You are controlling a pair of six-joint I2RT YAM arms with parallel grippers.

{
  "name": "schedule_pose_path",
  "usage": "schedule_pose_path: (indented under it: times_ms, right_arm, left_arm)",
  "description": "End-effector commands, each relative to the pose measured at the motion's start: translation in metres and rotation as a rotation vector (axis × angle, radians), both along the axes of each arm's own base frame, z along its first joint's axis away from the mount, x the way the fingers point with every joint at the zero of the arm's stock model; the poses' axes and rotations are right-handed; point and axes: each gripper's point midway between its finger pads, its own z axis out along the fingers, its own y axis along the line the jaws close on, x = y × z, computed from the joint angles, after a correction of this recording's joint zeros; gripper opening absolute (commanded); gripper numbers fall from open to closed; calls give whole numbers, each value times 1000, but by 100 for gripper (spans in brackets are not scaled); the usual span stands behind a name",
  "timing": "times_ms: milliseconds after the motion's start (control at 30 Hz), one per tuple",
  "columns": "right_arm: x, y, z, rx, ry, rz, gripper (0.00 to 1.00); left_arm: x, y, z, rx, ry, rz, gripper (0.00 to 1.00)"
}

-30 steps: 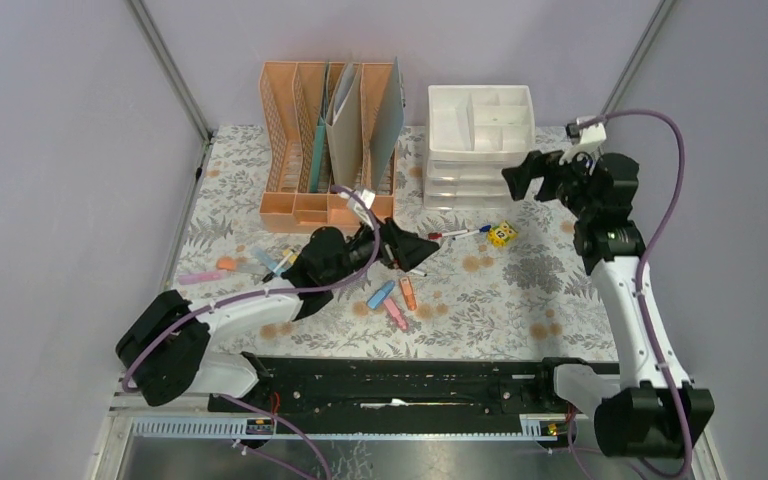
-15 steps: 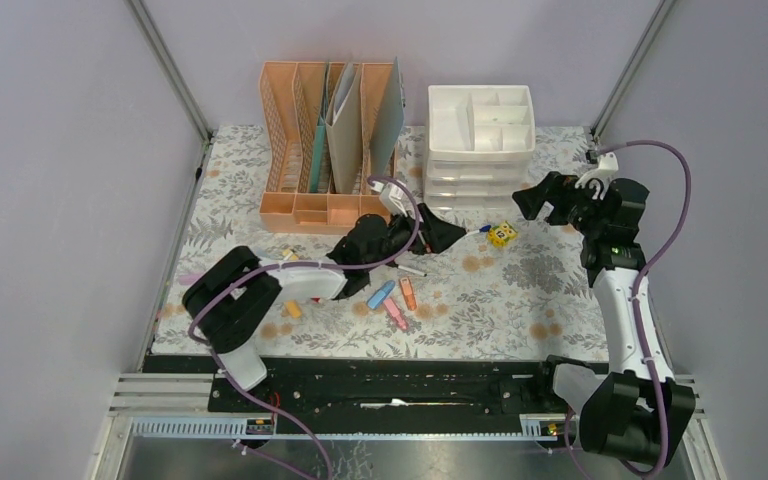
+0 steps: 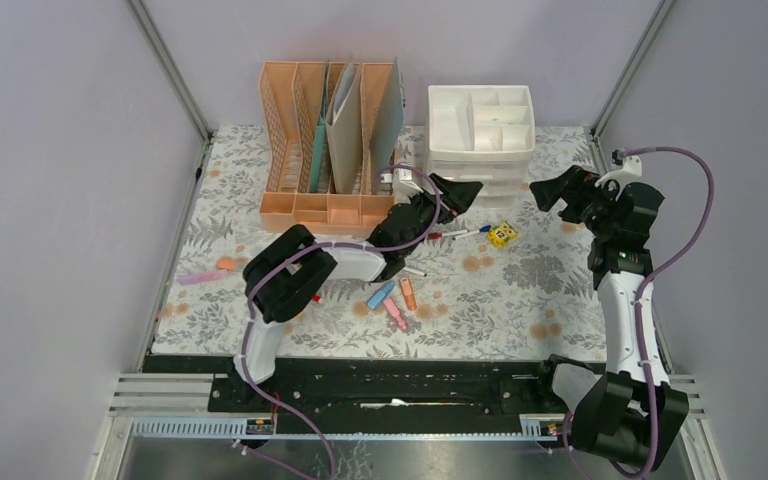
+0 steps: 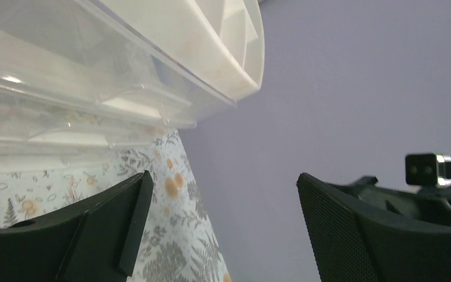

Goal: Organize the desk
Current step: Open the drawer in the storage box.

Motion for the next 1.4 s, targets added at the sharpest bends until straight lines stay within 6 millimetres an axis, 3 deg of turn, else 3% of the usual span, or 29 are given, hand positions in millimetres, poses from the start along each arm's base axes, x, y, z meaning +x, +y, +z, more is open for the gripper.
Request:
schedule_pose_path:
  times_ms: [0,267,833,1100,1367]
  right_arm:
    - [-2,-5,20,5,-70,-17,100]
    - [-3,-9,20,15,-70,-19,100]
    - [-7,-15,24,31,-78,-24,100]
    - [-9,-15,24,42,-81,-21,100]
    - [-8,-15,22,46,-79,-17,100]
  left_arm:
    - [22,-5,36,-156,-51,90,99]
    - [48,-20,28,-238,-32,139,99]
    - [86,-26,14,-386,27,206,96]
    - [97,-16,16,-422,16,245,90]
    - [86,-10,39,-473,-92,217,73]
